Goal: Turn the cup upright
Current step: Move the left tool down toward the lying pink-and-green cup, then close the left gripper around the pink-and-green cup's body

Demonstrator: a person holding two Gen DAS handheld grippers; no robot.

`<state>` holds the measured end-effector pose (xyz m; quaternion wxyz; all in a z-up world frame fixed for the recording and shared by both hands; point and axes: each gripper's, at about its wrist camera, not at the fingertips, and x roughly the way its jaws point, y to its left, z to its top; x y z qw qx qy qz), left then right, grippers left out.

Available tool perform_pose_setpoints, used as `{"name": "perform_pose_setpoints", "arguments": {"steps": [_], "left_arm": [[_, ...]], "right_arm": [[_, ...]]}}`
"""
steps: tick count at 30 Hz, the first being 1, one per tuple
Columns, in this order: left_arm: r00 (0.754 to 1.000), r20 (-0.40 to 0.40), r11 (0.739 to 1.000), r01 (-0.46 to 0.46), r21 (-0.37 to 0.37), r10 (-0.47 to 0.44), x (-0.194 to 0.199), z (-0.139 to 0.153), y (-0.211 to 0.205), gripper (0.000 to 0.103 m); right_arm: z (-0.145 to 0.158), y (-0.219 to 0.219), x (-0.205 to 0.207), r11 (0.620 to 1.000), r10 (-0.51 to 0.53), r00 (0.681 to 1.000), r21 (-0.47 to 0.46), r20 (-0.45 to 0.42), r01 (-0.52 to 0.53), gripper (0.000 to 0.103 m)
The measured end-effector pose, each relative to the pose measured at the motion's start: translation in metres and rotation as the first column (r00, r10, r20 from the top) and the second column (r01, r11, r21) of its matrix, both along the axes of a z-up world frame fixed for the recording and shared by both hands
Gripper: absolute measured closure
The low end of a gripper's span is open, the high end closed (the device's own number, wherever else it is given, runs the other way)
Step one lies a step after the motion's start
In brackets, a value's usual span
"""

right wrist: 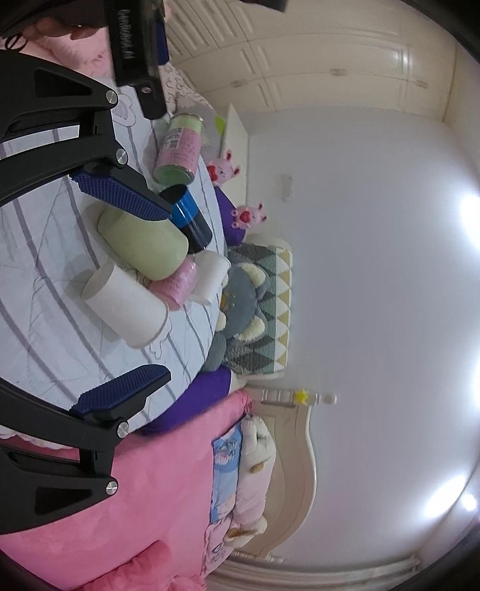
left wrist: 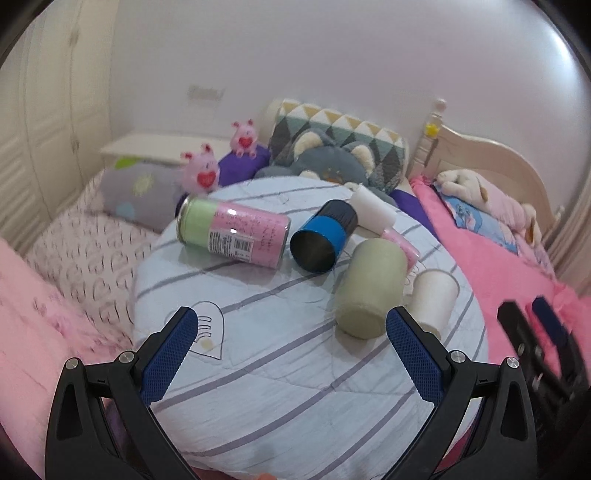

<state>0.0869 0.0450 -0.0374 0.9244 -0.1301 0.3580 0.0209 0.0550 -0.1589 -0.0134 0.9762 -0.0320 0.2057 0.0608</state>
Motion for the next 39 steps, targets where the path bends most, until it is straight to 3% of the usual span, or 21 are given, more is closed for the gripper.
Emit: {"name": "perform_pose_setpoints", "arguments": {"steps": [6,11,17,22,27,39], "left_arm": [[0.991,-0.12,0.989,-0.072,-0.128,0.057,0.044,-0.011,0.012,0.0],[0.965,-0.218,0.963,-0.19,-0.193,0.147,0.085,-0.02,0.023,0.0],[0.896,-0.329,0.902,-0.377,-0.209,0.298,0.13,-0.032,0.041,0.0],[0.83,-0.436,0.858,-0.469,-0.209,0.347,0.155,-0.052,0.05,0.0],[0.79,-0.477,0.83,-0.522,-0.195,0.385,0.174,-0.061,0.054,0.0],[0.758,-0.518,0.796,-0.565,-0.217,0.397,0.216,-0.085,0.056,0.0]], "right_arm": [[-0.007,0.008,0.026,0.998,0.067,0.997,-0.016,-0.027,-0.068,0.021],[-0.013,0.011,0.053,0.991,0.131,0.99,-0.003,-0.055,-0.131,0.021],[-0.019,0.005,0.073,0.982,0.191,0.979,0.029,-0.067,-0.189,0.021],[-0.023,0.005,0.096,0.971,0.24,0.965,0.039,-0.101,-0.237,0.021],[-0.028,0.006,0.115,0.958,0.285,0.951,0.061,-0.124,-0.279,0.021],[-0.047,0.005,0.14,0.943,0.334,0.924,0.082,-0.188,-0.324,0.021]]}}
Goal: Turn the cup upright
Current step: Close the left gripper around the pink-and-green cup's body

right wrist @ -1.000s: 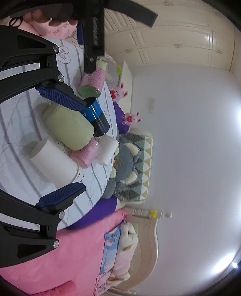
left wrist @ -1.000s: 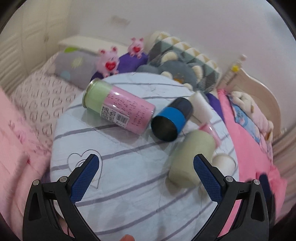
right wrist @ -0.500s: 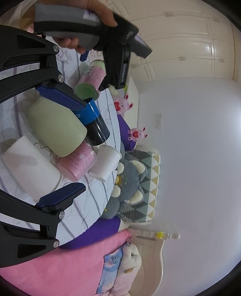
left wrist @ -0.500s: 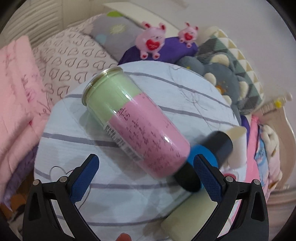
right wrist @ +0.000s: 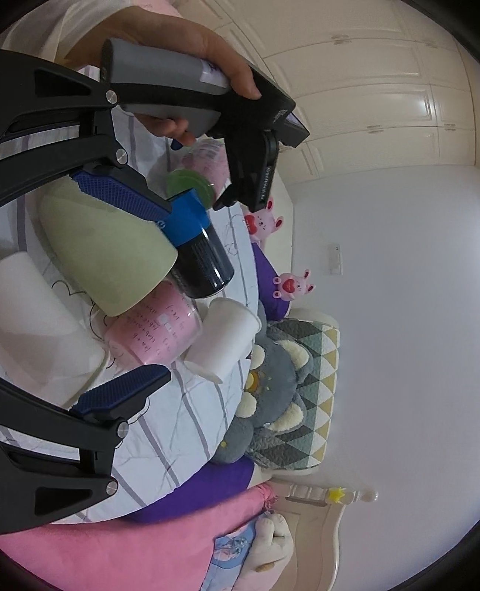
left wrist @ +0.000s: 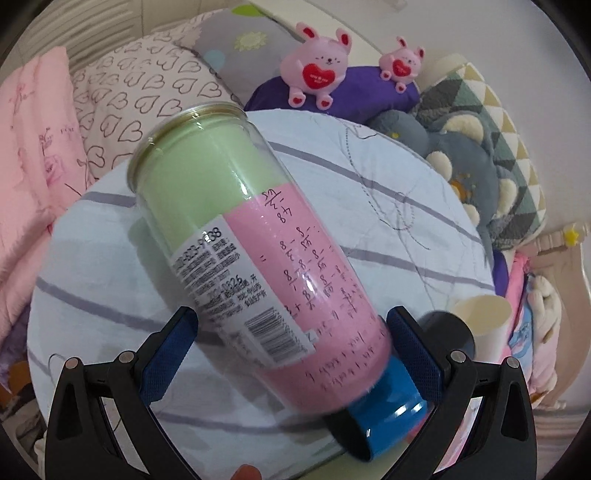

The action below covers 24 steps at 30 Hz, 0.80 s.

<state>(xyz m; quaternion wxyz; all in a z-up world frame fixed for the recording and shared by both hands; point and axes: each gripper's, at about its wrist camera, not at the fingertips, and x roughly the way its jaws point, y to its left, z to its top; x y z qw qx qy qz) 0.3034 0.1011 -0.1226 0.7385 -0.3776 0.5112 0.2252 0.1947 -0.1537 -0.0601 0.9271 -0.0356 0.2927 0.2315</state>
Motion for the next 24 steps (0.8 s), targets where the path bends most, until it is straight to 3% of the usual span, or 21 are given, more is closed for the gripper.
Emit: {"name": "perform_pose_setpoints", "arguments": {"steps": [4,9,11,16,24], "left_arm": [[0.999,-0.022,0.999,-0.038,-0.004,0.037,0.007,-0.01,0.005,0.0],[1.0,-0.001,0.999,-0.015,0.035,0.015,0.015,-0.006,0.004,0.002],[1.0,0.002,0.999,-0.003,0.046,0.003,0.015,-0.006,0.003,0.01],[0.998,0.02,0.997,0.063,0.044,-0.064,0.008,-0.003,0.003,0.011],[0.982,0.016,0.976,0.187,0.115,-0.19,-0.021,0.014,-0.003,0.015]], "right_arm": [[-0.002,-0.008,0.003,1.0,-0.013,1.0,0.007,-0.012,0.013,0.021],[-0.003,-0.012,0.007,1.0,-0.016,1.0,0.008,-0.016,0.016,0.021],[-0.003,-0.012,0.007,1.0,-0.013,1.0,0.005,-0.017,0.013,0.021],[-0.003,-0.013,0.005,1.0,-0.017,1.0,0.012,-0.014,0.017,0.021],[-0.002,-0.011,-0.002,0.999,-0.032,0.999,-0.007,-0.008,0.032,0.021]]}}
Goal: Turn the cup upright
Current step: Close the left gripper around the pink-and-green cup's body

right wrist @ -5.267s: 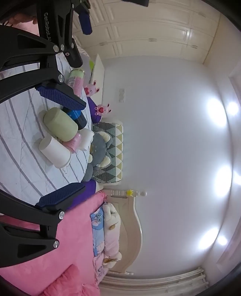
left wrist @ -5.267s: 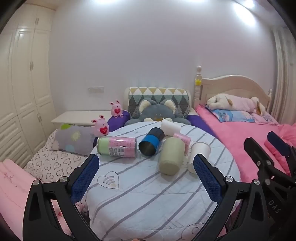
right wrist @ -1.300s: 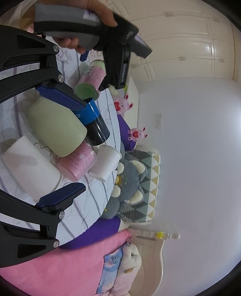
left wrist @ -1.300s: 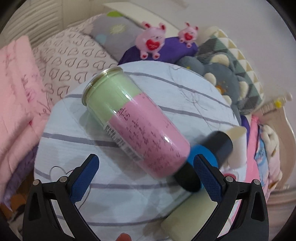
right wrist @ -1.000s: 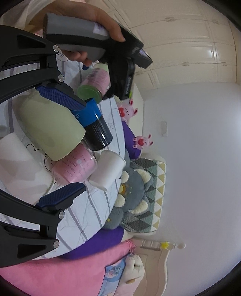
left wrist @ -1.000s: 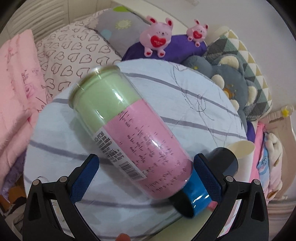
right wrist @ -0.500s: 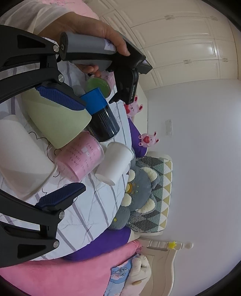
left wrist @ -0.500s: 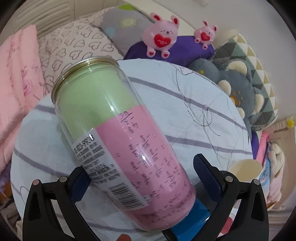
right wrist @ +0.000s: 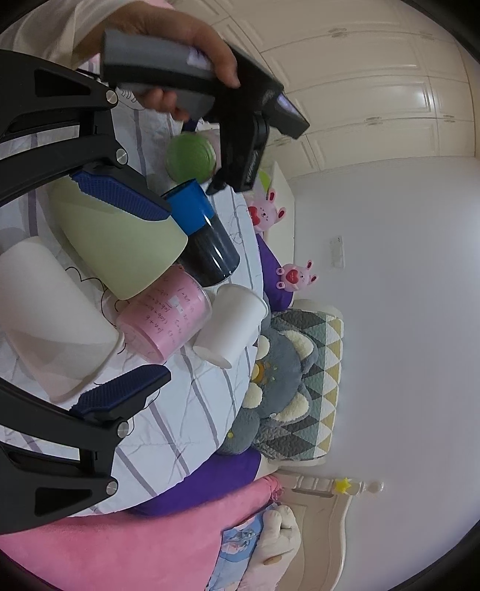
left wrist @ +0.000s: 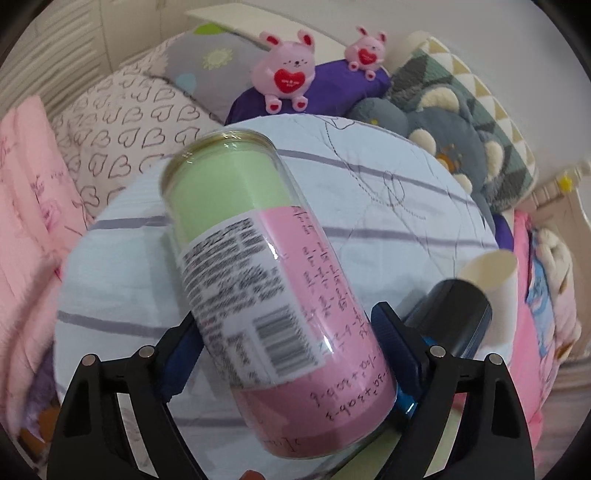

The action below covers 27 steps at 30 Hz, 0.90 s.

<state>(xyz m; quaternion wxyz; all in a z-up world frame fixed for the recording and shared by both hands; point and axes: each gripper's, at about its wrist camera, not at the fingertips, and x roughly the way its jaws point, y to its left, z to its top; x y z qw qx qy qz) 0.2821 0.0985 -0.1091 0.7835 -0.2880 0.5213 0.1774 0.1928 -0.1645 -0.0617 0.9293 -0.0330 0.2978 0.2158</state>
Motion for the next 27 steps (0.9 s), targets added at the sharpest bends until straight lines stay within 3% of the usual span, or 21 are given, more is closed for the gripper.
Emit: {"name": "perform_pose_setpoints", "arguments": {"steps": [12,27], "left_arm": [[0.987,-0.015,0.984,0.158,0.08,-0.158,-0.048,0.009,0.0,0.019],[0.954,-0.024,0.952,0.299,0.07,-0.298,-0.106,-0.005,-0.016,0.021]], "right_arm": [[0.003,0.003,-0.021,0.997,-0.074,0.997,-0.025,0.001,0.074,0.021],[0.008,0.011,-0.06,0.986,-0.156,0.988,-0.06,0.022,0.157,0.021]]}}
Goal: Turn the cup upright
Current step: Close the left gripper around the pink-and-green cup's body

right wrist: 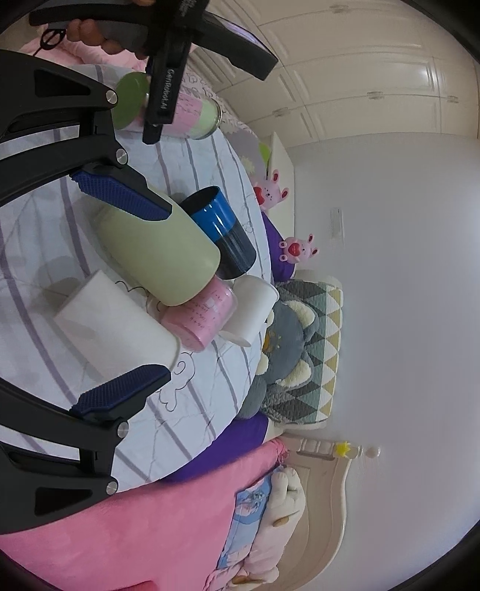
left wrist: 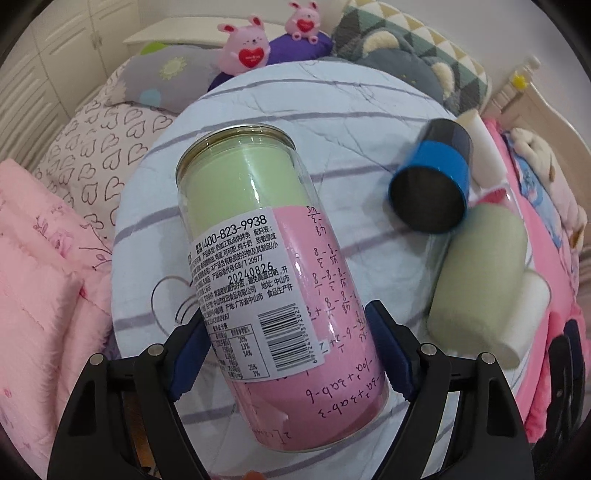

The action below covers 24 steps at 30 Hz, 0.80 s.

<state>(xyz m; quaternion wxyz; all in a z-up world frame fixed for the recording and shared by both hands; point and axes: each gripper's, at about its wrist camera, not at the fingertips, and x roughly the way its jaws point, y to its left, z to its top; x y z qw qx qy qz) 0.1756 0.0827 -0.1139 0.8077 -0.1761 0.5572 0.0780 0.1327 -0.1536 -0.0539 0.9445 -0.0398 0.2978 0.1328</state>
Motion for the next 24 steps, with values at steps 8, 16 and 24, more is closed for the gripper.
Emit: {"name": "perform_pose_setpoints", "arguments": {"steps": [8,16,24], "left_arm": [[0.995,0.022,0.994,0.099,0.034,-0.1,-0.024,0.003,-0.013,0.021],[0.98,0.035,0.978,0.192,0.075,-0.195,-0.047,0.001,-0.035,0.021],[0.955,0.056,0.954,0.286,0.092,-0.292,-0.051,0.002,-0.056,0.021]], "right_arm": [[0.0,0.006,-0.02,1.0,-0.023,1.0,-0.016,-0.002,0.023,0.021],[0.0,0.006,-0.031,0.999,-0.045,0.999,-0.025,-0.006,0.045,0.021],[-0.003,0.004,-0.037,0.997,-0.07,0.997,-0.041,-0.022,0.069,0.021]]}}
